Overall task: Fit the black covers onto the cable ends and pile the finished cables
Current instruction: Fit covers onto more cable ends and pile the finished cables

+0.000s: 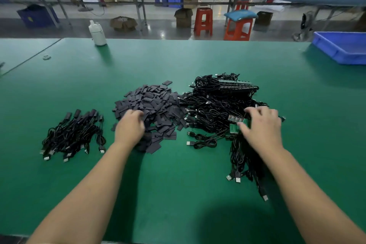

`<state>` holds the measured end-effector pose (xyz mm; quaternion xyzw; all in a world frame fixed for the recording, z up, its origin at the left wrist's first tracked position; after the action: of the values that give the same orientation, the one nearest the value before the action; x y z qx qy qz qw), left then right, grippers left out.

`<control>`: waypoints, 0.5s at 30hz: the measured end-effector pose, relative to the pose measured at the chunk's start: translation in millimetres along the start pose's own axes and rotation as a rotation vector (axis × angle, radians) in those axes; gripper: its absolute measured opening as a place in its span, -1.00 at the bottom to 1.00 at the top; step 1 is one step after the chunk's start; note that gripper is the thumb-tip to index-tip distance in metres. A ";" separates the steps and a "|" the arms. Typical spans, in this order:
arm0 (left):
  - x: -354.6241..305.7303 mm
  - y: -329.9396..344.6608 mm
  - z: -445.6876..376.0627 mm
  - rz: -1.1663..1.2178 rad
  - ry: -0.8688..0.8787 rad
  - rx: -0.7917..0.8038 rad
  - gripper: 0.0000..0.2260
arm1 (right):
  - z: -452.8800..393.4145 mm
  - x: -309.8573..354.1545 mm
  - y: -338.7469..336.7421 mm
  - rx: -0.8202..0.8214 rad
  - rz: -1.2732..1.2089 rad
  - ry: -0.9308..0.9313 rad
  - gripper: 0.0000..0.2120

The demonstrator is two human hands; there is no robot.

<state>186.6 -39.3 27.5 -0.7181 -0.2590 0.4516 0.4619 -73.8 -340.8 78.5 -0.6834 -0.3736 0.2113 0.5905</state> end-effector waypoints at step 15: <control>-233.4 72.6 64.7 0.499 0.245 0.375 -0.69 | -17.4 3.4 3.5 0.399 -0.380 -0.153 -0.81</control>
<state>19.0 -227.6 47.2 -0.7110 0.0699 0.5008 0.4887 -58.0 -349.5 79.3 -0.4535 -0.4896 0.2169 0.7125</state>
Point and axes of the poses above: each hand's wrist, its own z-axis away from the middle knuckle, its own y-axis out of the palm, x = y × z, the point moved 6 cm from there along -z, towards the middle knuckle, and after that the axes turned 5 degrees about x, right-handed, at the moved point
